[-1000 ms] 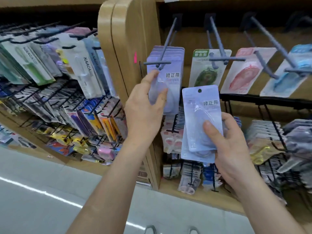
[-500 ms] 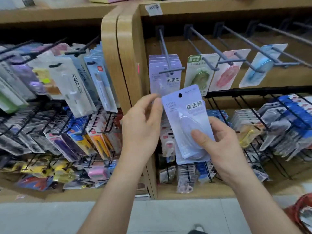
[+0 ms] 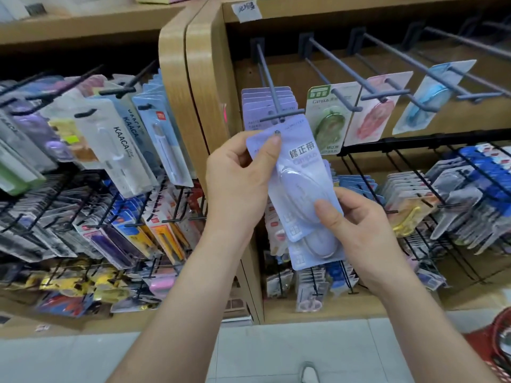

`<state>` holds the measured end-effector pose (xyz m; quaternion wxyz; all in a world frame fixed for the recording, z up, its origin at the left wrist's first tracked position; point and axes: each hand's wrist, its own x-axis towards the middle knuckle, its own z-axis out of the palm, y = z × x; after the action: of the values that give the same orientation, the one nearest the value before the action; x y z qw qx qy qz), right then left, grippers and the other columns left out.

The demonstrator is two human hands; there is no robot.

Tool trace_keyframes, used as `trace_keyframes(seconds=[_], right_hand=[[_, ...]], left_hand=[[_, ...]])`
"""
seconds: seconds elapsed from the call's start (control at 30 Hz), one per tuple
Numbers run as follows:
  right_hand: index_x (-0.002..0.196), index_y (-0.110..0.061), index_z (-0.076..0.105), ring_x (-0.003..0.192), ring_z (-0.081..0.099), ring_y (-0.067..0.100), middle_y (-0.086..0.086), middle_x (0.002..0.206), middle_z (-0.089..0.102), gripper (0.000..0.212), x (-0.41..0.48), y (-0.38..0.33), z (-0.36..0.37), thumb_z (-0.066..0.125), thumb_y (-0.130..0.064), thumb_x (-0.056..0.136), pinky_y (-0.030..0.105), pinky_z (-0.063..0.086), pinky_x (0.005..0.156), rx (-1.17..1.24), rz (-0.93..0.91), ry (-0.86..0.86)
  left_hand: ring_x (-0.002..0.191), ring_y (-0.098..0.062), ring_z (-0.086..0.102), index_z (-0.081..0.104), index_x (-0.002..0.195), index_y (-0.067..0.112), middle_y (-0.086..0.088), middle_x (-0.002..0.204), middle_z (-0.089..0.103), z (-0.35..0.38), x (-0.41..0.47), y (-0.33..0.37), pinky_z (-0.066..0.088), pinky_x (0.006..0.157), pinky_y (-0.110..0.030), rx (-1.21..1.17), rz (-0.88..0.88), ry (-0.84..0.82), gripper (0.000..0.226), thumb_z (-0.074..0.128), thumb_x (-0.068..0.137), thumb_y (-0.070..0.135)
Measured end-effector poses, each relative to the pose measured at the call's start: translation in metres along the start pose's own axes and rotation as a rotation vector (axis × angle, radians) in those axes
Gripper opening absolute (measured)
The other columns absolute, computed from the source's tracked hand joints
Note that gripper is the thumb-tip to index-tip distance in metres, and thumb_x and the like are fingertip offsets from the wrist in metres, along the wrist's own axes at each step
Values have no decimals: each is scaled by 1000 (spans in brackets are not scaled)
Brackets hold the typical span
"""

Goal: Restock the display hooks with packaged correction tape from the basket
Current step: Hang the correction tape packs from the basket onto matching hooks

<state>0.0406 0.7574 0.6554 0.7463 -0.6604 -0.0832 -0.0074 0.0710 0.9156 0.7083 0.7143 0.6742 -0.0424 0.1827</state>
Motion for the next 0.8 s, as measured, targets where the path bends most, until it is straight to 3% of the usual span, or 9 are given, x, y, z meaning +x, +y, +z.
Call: trace_keyframes(seconds=[0.1, 0.23, 0.33, 0.43, 0.5, 0.53, 0.67, 0.73, 0.8], right_hand=[[99, -20, 74, 88, 72, 17, 3, 98, 76, 34, 4, 1, 6, 72, -46, 78, 28, 58, 74, -18, -1, 66], [97, -14, 72, 90, 71, 28, 9, 97, 75, 35, 8, 6, 15, 67, -43, 78, 40, 57, 79, -40, 17, 135], [96, -15, 72, 85, 72, 23, 8, 94, 76, 33, 7, 9, 21, 67, -42, 79, 36, 57, 77, 0, 25, 151], [94, -12, 72, 79, 68, 18, 12, 90, 74, 33, 7, 8, 27, 68, -42, 83, 35, 54, 74, 24, 7, 170], [91, -13, 72, 73, 63, 9, 1, 81, 73, 31, 9, 5, 32, 67, -42, 83, 25, 51, 68, 10, -29, 185], [89, -15, 72, 69, 61, 4, -7, 76, 71, 28, 10, 5, 33, 65, -42, 83, 19, 49, 65, -12, -46, 186], [93, -23, 71, 71, 61, -1, -18, 77, 69, 14, 11, 7, 34, 65, -35, 89, 15, 48, 64, -143, -78, 108], [100, -27, 70, 82, 65, 1, -18, 88, 71, 23, 10, 6, 31, 64, -42, 84, 21, 52, 73, -190, -68, 53], [104, -32, 69, 93, 68, 6, -16, 97, 72, 19, 9, 7, 25, 69, -37, 85, 29, 55, 83, -204, -61, 11]], left_hand=[[79, -16, 66, 72, 87, 18, -3, 85, 74, 1, 10, -4, 56, 75, -47, 40, 26, 17, 11, 65, 95, 15], [75, -15, 63, 71, 89, 15, -4, 82, 72, 3, 17, -7, 53, 70, -38, 53, 16, 40, 10, 64, 96, 18], [73, -17, 62, 68, 100, 20, -12, 82, 72, 3, 17, -8, 56, 73, -44, 105, 38, 57, 10, 63, 95, 27], [75, -19, 59, 56, 117, 26, -6, 90, 63, -4, 2, -12, 53, 71, -40, 449, 227, 109, 27, 63, 92, 35], [81, -15, 54, 58, 124, 22, 3, 98, 50, -8, -18, -12, 45, 71, -25, 720, 366, 132, 41, 63, 89, 43], [85, -15, 54, 58, 127, 21, 4, 100, 47, -8, -26, -10, 44, 72, -24, 819, 387, 121, 49, 61, 86, 49], [94, -23, 62, 37, 144, 32, 0, 100, 63, -4, -25, -4, 52, 78, -39, 934, 144, -48, 74, 58, 80, 62], [86, -27, 65, 35, 142, 37, -1, 87, 68, -4, -17, -1, 54, 76, -43, 960, 98, -79, 70, 61, 82, 61], [76, -26, 66, 40, 136, 39, 0, 72, 66, -4, -11, 1, 55, 73, -42, 933, 90, -41, 62, 62, 82, 58]])
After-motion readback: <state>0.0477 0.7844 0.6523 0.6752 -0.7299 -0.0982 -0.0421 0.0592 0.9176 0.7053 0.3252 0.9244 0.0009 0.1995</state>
